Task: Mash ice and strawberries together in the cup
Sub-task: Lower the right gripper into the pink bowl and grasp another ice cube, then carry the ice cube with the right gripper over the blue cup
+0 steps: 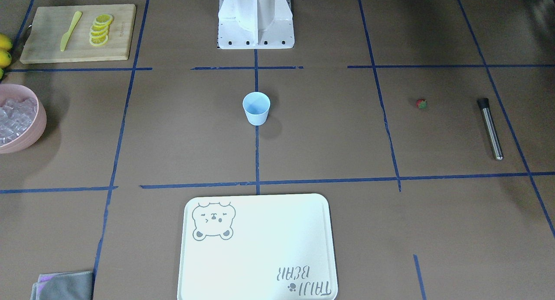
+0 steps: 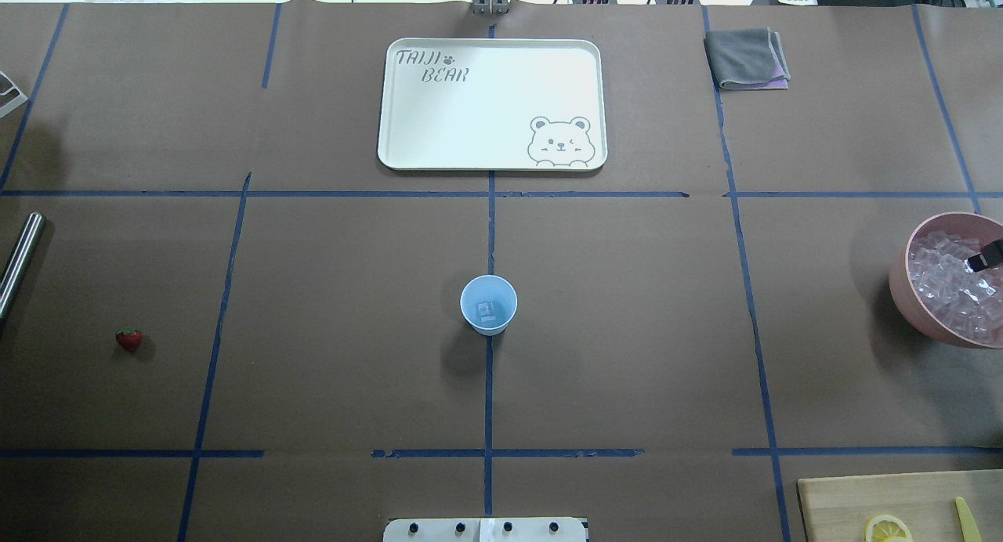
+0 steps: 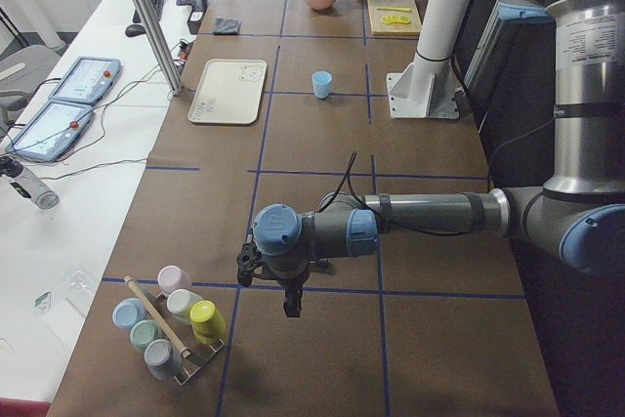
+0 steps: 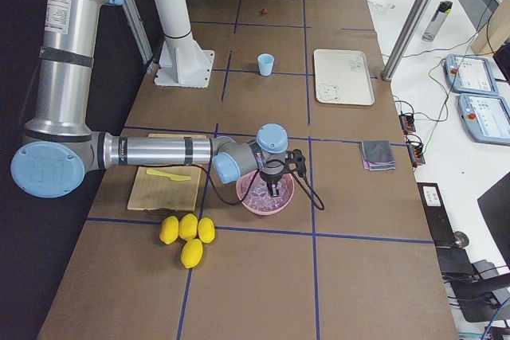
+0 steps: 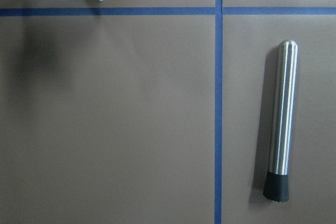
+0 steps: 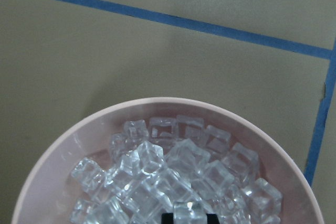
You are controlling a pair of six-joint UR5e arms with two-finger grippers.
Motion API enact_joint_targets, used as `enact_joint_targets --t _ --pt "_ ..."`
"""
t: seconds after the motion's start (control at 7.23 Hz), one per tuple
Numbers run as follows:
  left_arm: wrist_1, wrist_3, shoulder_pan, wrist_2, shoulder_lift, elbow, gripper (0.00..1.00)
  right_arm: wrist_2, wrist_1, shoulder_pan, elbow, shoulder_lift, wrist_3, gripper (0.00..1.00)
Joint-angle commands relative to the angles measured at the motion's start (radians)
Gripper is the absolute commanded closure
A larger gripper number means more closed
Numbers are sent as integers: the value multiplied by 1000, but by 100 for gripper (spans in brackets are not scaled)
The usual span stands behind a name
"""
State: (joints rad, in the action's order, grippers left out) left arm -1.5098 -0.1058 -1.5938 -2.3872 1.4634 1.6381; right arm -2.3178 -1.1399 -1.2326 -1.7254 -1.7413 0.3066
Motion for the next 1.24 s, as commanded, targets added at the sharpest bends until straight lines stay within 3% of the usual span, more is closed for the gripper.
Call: enact_joint_targets --t 0.0,0.14,0.41,0.83,1.11 --pt "0 0 0 -1 2 0 0 -37 -146 -48 -130 22 -1 99" --pt "0 0 0 -1 2 0 0 -26 -225 -57 -196 72 9 98" --pt "0 2 0 -1 3 3 0 -25 -268 -30 -238 140 63 98" --pt "2 2 0 -3 11 2 0 -2 -496 102 -249 384 97 94" --pt "2 2 0 -4 5 2 0 61 -596 221 -306 492 349 95"
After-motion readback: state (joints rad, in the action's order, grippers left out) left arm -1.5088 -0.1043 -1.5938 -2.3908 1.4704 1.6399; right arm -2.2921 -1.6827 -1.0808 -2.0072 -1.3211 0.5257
